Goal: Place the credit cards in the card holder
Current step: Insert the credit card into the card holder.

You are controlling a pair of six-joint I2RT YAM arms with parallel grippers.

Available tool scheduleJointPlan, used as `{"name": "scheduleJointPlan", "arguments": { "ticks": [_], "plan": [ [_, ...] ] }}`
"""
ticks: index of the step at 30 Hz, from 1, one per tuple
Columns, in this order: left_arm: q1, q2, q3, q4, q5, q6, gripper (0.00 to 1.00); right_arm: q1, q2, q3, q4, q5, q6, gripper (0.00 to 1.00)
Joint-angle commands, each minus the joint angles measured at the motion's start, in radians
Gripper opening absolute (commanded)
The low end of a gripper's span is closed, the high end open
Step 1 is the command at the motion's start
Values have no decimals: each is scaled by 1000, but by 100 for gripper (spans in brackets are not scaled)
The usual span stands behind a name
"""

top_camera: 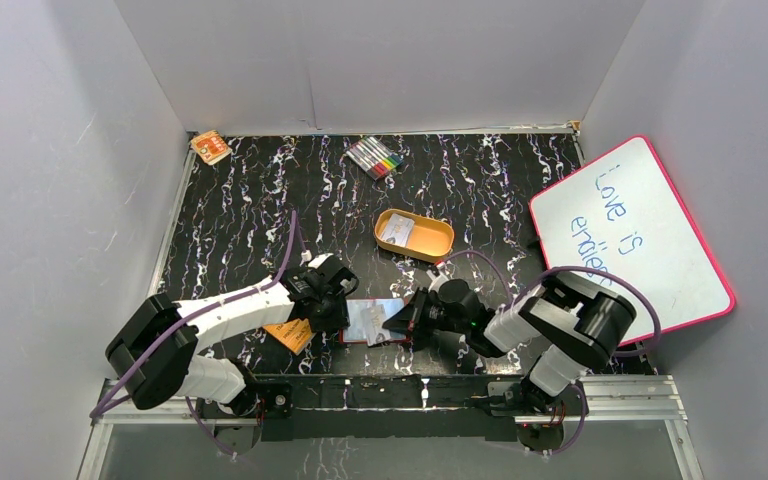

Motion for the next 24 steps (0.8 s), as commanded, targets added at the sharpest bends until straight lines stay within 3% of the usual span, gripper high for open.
{"name": "scheduleJointPlan", "arguments": {
  "ticks": [1,11,20,24],
  "plan": [
    [5,2,-28,-17,-11,11,37,3,30,26,39,65,31,0],
    [5,5,-9,-16,-1,23,37,3,102,84,40,86,51,0],
    [14,-39,43,-82,-77,28,37,3,114,72,48,87,60,0],
    [21,-16,35,-90,-85,28,31,3,113,71,36,73,46,0]
  ]
}}
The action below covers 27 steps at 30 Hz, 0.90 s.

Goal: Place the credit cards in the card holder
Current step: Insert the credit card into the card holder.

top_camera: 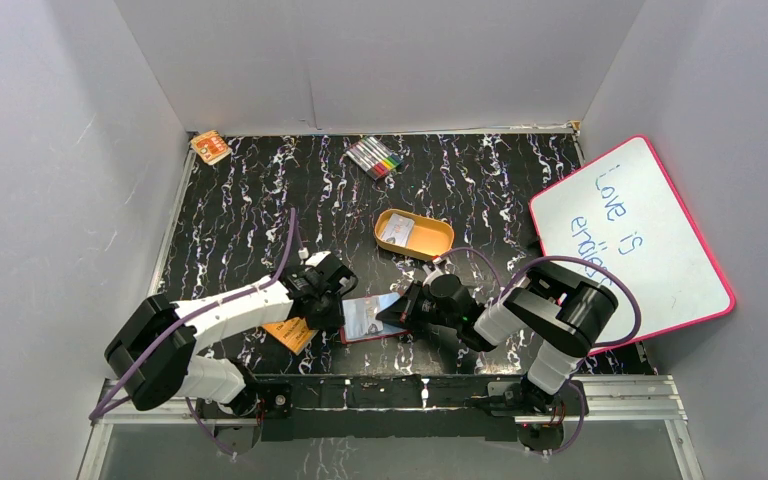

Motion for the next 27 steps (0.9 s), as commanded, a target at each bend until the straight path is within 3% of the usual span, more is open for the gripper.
{"name": "scheduleJointPlan", "arguments": {
  "ticks": [1,10,20,23,27],
  "plan": [
    [14,-3,15,-53,-46,11,29,3,9,-1,-13,16,-24,0],
    [13,61,-21,21,33,23,1,7,12,24,-37,-18,-45,0],
    [14,70,-42,94,101,20,0,36,53,84,-54,-38,-55,0],
    [14,64,-48,96,95,20,0,42,33,111,-126,-48,-90,0],
    [13,60,-49,95,93,20,0,42,-21,132,-213,-48,-138,28]
  ]
}}
